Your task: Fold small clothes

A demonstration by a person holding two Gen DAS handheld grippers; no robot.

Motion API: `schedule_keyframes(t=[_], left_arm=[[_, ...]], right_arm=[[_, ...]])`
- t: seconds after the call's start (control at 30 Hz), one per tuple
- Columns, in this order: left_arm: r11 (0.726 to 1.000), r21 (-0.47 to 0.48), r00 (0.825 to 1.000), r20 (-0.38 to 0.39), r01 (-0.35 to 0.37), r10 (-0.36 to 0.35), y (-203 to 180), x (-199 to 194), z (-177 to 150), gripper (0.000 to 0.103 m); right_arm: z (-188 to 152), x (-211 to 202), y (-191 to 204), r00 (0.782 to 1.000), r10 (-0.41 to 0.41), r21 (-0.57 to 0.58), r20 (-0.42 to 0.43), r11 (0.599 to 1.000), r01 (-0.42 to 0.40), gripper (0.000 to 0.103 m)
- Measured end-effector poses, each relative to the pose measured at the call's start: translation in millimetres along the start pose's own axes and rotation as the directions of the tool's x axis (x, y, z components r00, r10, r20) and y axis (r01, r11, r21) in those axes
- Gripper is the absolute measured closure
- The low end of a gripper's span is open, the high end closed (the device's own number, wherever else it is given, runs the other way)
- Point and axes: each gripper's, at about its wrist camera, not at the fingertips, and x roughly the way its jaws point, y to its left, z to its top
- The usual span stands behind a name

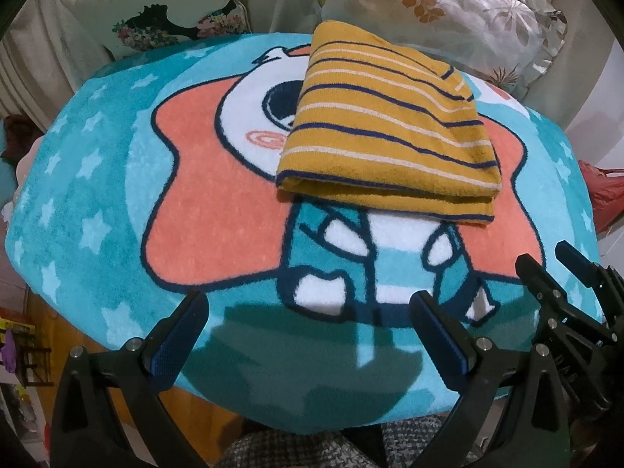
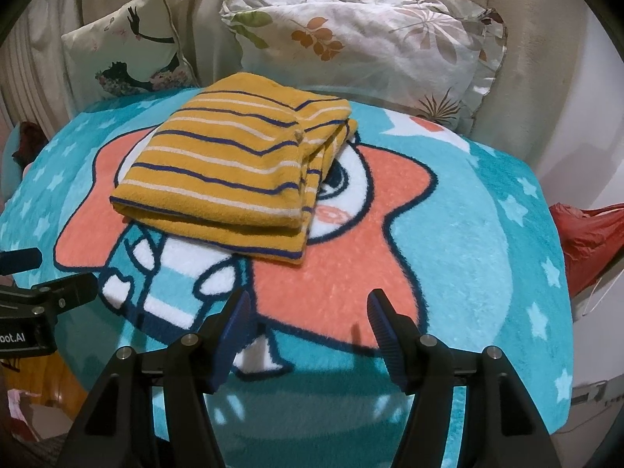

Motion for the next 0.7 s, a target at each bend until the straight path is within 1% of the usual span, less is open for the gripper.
schedule_keyframes(t=[0.7], left_arm=[[1.0,-0.009,0.999,-0.026,0.026,-0.026,6.6,7.5,1.2,0.001]], right_arm=[[5.4,7.4,-0.5,1.0,0.011,0.006,-0.008,1.0,-0.011,0.035]])
